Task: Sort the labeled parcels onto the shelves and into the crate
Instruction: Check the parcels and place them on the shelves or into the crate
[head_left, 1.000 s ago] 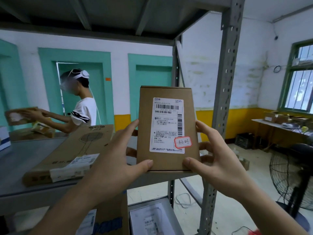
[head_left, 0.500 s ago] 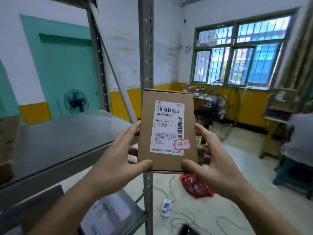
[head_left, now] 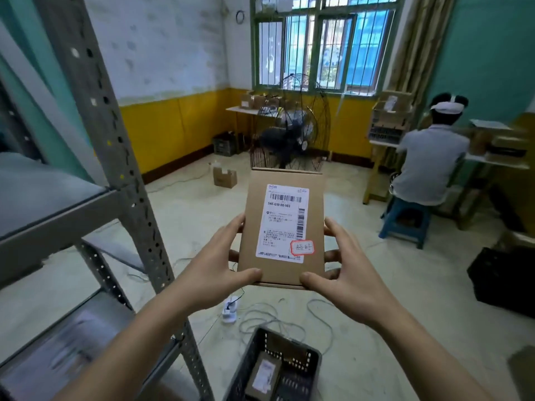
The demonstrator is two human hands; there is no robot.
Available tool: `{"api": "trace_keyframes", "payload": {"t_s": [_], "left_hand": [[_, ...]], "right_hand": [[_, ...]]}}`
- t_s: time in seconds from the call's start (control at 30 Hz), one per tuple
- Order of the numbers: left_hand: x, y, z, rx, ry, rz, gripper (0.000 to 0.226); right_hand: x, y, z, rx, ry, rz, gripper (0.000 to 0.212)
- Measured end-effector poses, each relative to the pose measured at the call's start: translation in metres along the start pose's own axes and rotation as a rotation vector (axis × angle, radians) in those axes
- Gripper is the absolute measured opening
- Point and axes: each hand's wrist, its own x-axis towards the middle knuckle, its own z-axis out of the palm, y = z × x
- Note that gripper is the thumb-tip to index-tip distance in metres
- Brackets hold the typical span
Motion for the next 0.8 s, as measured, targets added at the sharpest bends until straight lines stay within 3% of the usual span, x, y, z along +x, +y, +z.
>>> {"api": "trace_keyframes", "payload": {"t_s": [0.37, 0.8], "left_hand": [[0.068, -0.118, 0.089, -0.047, -0.161, -0.141, 0.097], [0.097, -0.332, 0.232, 0.040, -0.331, -0.237, 0.103]], "right_hand": [[0.029, 0.144, 0.056, 0.051, 0.002, 0.283, 0.099], [0.011, 0.353, 0.183, 0.031, -0.002, 0.544, 0.100]]}}
